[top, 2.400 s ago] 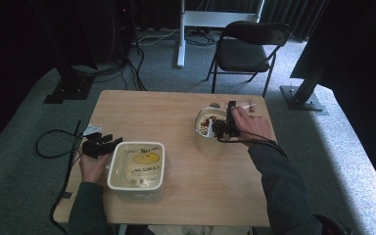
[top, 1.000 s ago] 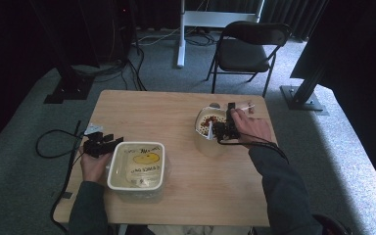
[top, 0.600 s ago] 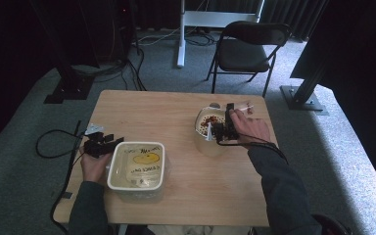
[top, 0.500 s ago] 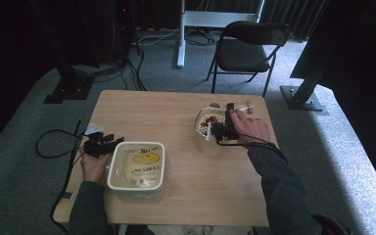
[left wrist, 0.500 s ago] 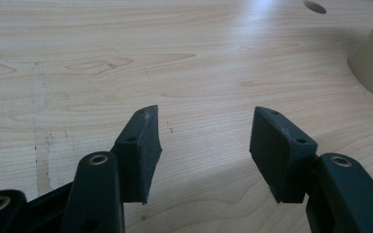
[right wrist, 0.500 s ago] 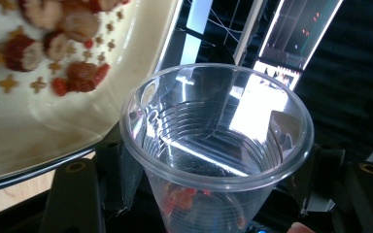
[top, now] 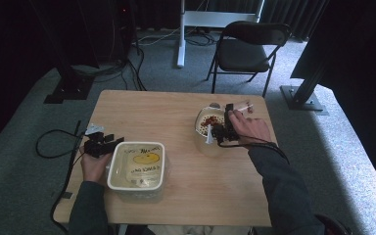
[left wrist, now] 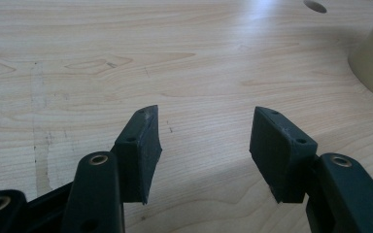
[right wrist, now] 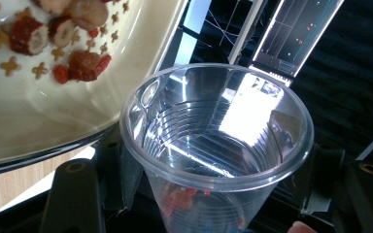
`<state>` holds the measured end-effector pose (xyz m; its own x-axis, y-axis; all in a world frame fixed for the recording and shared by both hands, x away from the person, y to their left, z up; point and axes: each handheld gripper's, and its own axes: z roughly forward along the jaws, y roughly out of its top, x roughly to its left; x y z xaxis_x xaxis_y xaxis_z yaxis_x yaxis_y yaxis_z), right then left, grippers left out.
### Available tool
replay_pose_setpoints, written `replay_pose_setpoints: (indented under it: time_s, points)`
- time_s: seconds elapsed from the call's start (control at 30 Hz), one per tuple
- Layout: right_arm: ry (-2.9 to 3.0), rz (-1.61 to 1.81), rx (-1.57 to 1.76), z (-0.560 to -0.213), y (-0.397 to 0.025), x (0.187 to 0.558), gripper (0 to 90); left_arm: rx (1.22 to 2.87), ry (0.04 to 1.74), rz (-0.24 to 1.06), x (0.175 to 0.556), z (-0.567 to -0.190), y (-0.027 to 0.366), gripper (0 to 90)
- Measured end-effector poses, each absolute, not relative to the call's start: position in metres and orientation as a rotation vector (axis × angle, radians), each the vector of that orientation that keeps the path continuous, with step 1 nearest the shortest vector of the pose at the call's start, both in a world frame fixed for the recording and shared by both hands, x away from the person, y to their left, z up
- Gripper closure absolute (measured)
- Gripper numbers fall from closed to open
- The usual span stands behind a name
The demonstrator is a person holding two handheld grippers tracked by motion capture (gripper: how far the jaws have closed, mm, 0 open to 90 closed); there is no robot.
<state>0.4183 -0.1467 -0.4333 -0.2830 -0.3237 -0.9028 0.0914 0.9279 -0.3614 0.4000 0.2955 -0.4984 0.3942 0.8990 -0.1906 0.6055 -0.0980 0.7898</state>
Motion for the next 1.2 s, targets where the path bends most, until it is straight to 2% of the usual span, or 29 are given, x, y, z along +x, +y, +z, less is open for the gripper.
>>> replay_pose_setpoints:
  time_s: [0.23,0.7,1.2]
  points:
    - [1.922,-0.168,0.044,-0.419,-0.154,0.422,31.9,1.801,1.308,0.437,0.4,-0.498,0.296,45.3]
    - [1.966,0.413,0.558,-0.387,-0.194,0.417,31.9,1.811,1.305,0.431,0.4,-0.499,0.294,45.3]
    - [1.908,0.644,0.699,-0.362,-0.215,0.408,31.7,1.811,1.31,0.426,0.4,-0.5,0.293,45.3]
